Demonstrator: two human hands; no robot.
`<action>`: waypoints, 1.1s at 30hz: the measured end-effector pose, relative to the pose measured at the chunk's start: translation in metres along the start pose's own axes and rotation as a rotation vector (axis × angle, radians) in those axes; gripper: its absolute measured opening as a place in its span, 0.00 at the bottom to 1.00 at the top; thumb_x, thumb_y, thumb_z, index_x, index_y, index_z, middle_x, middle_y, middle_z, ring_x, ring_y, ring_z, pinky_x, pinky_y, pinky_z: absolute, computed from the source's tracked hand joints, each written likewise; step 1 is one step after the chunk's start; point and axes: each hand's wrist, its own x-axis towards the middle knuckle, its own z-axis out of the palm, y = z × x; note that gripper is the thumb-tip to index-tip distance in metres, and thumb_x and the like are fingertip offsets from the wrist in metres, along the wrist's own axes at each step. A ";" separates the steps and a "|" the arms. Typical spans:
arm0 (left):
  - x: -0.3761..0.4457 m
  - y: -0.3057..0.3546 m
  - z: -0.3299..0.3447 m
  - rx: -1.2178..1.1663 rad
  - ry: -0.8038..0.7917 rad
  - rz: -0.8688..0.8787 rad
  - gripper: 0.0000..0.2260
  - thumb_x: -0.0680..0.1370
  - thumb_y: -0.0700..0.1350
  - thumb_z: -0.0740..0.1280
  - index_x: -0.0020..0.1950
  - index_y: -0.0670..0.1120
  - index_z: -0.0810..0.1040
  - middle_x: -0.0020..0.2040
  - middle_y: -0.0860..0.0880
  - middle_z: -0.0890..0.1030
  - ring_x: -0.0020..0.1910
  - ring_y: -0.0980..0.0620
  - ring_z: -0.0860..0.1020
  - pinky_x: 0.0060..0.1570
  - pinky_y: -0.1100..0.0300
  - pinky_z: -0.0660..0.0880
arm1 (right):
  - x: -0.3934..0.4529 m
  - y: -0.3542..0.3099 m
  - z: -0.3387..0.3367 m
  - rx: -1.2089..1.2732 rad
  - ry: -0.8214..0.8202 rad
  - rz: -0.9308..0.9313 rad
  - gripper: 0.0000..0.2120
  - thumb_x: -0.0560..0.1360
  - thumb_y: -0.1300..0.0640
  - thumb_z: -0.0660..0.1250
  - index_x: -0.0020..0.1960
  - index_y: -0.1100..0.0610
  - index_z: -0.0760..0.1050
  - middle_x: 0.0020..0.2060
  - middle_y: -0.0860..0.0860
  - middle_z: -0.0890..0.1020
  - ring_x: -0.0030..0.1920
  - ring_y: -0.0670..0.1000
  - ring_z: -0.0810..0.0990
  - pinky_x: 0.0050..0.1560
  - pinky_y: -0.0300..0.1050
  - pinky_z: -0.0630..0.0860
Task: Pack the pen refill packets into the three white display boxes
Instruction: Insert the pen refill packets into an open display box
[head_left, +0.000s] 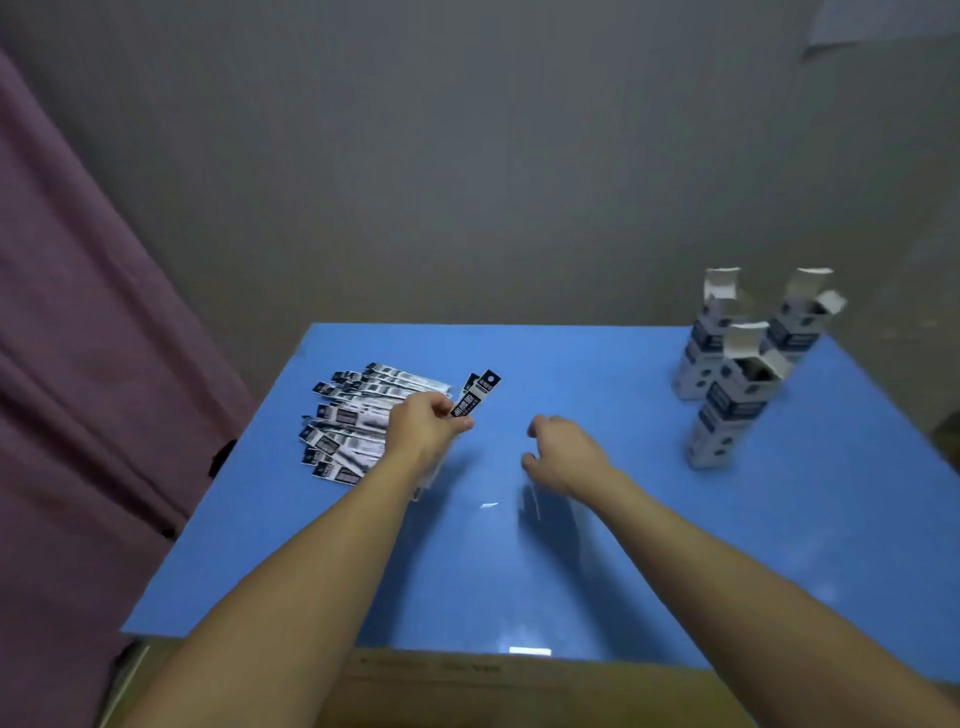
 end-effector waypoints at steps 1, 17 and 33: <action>-0.005 0.006 0.010 0.003 -0.033 0.018 0.11 0.70 0.45 0.80 0.38 0.45 0.79 0.34 0.51 0.77 0.34 0.53 0.72 0.28 0.69 0.64 | -0.014 0.013 -0.002 -0.003 0.008 0.038 0.17 0.78 0.53 0.62 0.64 0.58 0.71 0.61 0.55 0.75 0.60 0.58 0.76 0.55 0.50 0.76; -0.095 0.109 0.142 0.029 -0.234 0.161 0.08 0.71 0.44 0.79 0.41 0.43 0.82 0.37 0.48 0.81 0.35 0.51 0.77 0.35 0.61 0.72 | -0.153 0.197 -0.056 0.016 0.091 0.359 0.19 0.78 0.50 0.65 0.65 0.58 0.71 0.61 0.55 0.77 0.61 0.57 0.76 0.57 0.52 0.77; -0.153 0.141 0.206 0.030 -0.014 0.014 0.07 0.72 0.43 0.79 0.42 0.43 0.82 0.37 0.48 0.81 0.38 0.49 0.78 0.37 0.59 0.76 | -0.173 0.303 -0.081 -0.017 0.001 0.142 0.21 0.78 0.51 0.64 0.69 0.58 0.69 0.64 0.55 0.75 0.63 0.57 0.75 0.60 0.52 0.76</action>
